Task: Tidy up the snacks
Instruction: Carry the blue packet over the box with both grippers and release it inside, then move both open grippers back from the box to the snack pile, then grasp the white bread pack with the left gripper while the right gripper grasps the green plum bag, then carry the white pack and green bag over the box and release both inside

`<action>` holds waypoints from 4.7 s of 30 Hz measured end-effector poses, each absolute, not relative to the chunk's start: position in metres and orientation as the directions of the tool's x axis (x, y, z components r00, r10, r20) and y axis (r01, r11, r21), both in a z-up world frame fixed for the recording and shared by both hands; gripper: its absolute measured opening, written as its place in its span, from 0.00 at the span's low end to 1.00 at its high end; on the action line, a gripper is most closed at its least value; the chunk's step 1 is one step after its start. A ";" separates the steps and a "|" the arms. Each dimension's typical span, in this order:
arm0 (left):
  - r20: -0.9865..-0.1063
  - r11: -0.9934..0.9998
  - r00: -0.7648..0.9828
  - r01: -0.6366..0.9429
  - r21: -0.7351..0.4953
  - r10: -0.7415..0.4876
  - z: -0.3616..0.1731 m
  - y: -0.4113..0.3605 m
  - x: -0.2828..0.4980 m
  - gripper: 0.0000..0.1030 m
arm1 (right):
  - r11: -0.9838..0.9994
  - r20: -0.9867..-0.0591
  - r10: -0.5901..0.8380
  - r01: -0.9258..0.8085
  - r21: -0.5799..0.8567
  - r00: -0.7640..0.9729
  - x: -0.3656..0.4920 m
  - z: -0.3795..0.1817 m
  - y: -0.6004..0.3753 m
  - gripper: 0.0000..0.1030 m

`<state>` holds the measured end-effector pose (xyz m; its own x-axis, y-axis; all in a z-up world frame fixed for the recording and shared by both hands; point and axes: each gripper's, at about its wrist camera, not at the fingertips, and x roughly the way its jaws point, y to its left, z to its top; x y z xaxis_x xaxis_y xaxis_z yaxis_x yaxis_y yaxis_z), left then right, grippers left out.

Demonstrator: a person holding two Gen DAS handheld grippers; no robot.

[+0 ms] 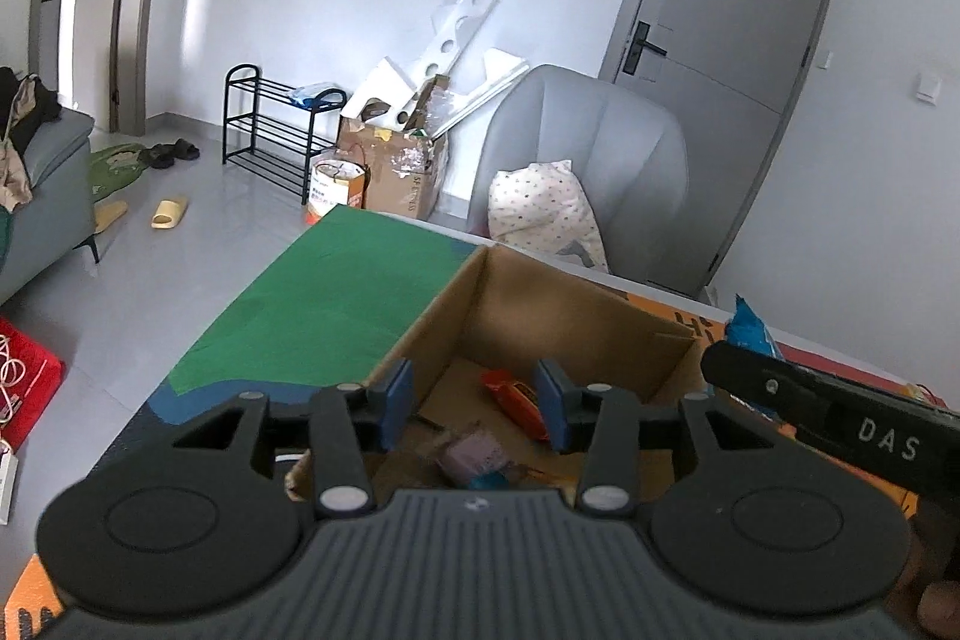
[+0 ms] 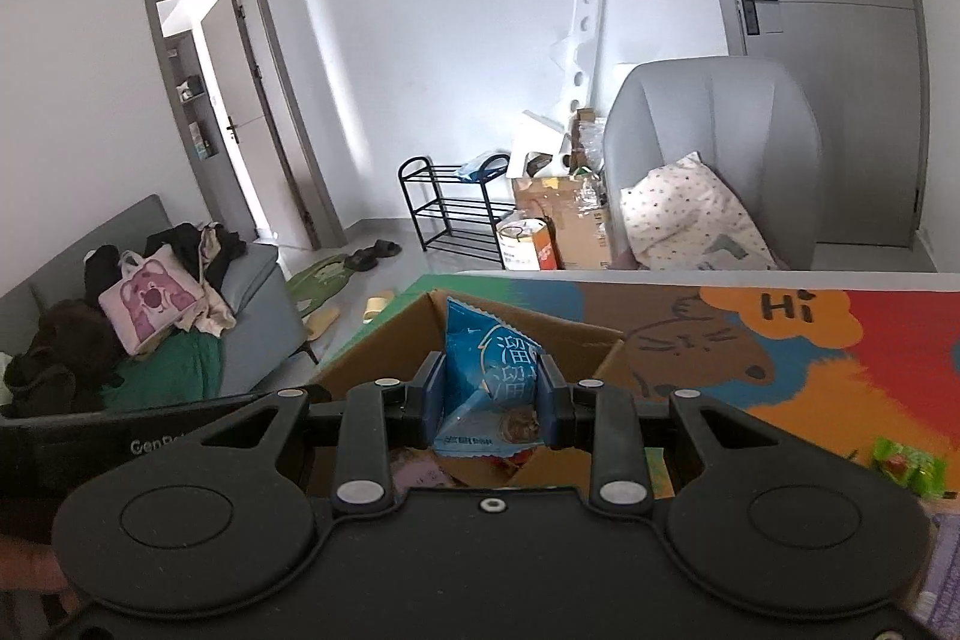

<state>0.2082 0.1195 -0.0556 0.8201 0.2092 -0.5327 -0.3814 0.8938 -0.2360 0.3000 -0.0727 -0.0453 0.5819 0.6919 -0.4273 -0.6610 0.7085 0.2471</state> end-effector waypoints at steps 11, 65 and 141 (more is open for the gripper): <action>-0.522 0.883 0.819 -0.408 -0.234 0.240 -0.053 0.117 0.203 0.71 | 0.712 -0.411 0.693 -0.651 0.263 0.592 0.299 -0.043 -0.090 0.55; -0.571 0.981 0.818 -0.048 -0.187 -0.069 -0.086 -0.072 0.247 0.88 | 0.921 -0.502 0.367 -0.231 0.314 0.783 0.279 -0.110 -0.325 0.70; -0.529 0.984 0.849 -0.100 -0.149 0.006 -0.066 -0.050 0.246 0.55 | 0.874 -0.437 0.485 -0.403 0.271 0.758 0.299 -0.082 -0.260 0.38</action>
<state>0.2458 -0.0503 -0.0658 0.8486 0.0060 -0.5290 -0.0999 0.9838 -0.1491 0.2992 -0.2600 -0.0823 0.7576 0.4847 -0.4371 -0.4032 0.8742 0.2705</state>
